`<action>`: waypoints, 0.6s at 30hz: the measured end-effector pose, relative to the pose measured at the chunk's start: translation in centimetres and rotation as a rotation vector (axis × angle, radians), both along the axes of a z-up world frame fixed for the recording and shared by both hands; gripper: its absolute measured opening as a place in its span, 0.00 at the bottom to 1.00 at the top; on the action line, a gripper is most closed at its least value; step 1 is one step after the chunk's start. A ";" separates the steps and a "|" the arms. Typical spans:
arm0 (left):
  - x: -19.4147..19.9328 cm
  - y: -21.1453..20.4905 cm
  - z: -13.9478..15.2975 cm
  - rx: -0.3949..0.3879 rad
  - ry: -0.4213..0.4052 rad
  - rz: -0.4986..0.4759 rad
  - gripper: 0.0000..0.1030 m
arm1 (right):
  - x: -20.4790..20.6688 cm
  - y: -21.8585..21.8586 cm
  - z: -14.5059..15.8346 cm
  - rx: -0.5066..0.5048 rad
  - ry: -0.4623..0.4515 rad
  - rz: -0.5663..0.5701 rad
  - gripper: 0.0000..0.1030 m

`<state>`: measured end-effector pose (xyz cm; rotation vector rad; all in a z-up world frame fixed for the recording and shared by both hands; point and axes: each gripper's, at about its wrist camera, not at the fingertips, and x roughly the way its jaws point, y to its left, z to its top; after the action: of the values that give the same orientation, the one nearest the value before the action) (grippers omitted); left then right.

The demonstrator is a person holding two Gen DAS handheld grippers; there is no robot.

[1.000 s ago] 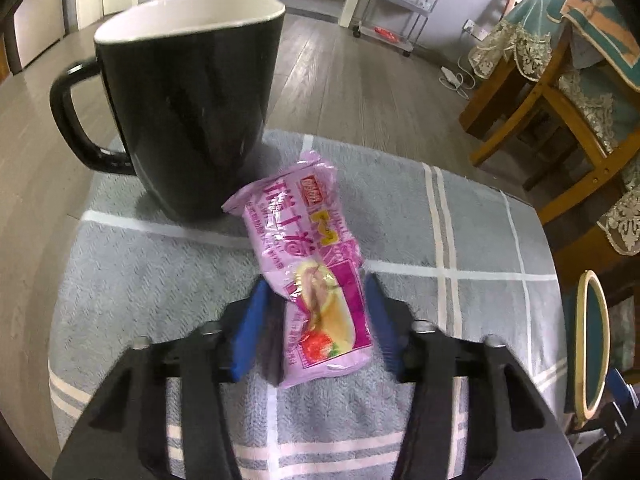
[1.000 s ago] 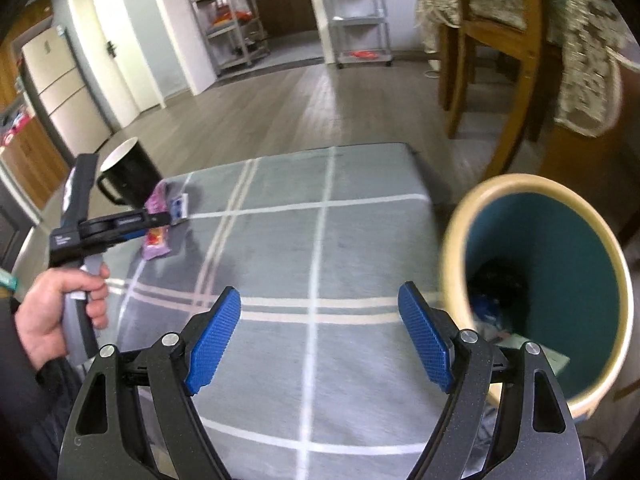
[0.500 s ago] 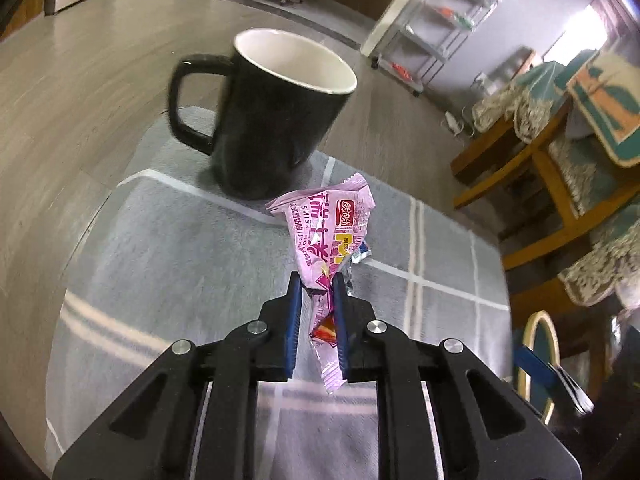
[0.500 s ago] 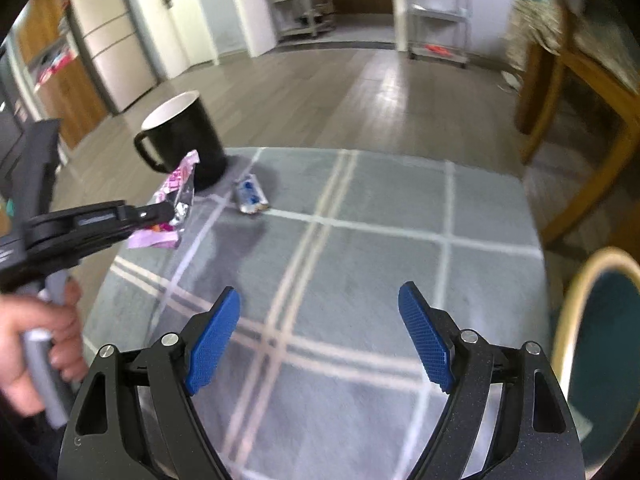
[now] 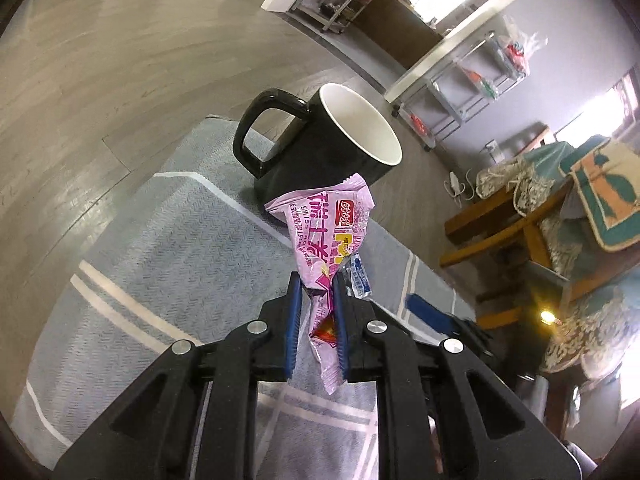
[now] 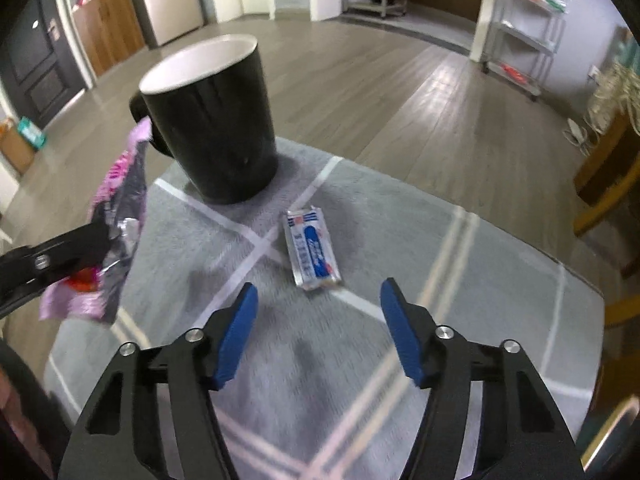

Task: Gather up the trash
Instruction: 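Grasp the pink snack wrapper with the left tool while the right tool grasps the small medicine box, then carry the wrapper and medicine box over the teal bin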

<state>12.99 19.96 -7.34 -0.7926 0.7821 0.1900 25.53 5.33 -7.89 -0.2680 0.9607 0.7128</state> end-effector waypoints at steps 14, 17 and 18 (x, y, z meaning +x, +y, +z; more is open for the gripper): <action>0.5 0.2 -1.3 -0.025 0.013 0.035 0.14 | 3.1 3.8 -1.6 -0.049 0.053 0.034 0.44; 0.7 0.0 -1.4 -0.017 0.016 0.033 0.14 | 3.0 3.1 -1.3 -0.027 0.083 0.031 0.31; 0.8 -0.1 -1.4 -0.016 0.017 0.030 0.14 | 3.1 2.7 -1.3 -0.020 0.090 0.028 0.31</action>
<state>13.79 19.89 -8.76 -0.8187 0.7891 0.2176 28.63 8.07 -9.18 -0.2695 1.0517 0.7460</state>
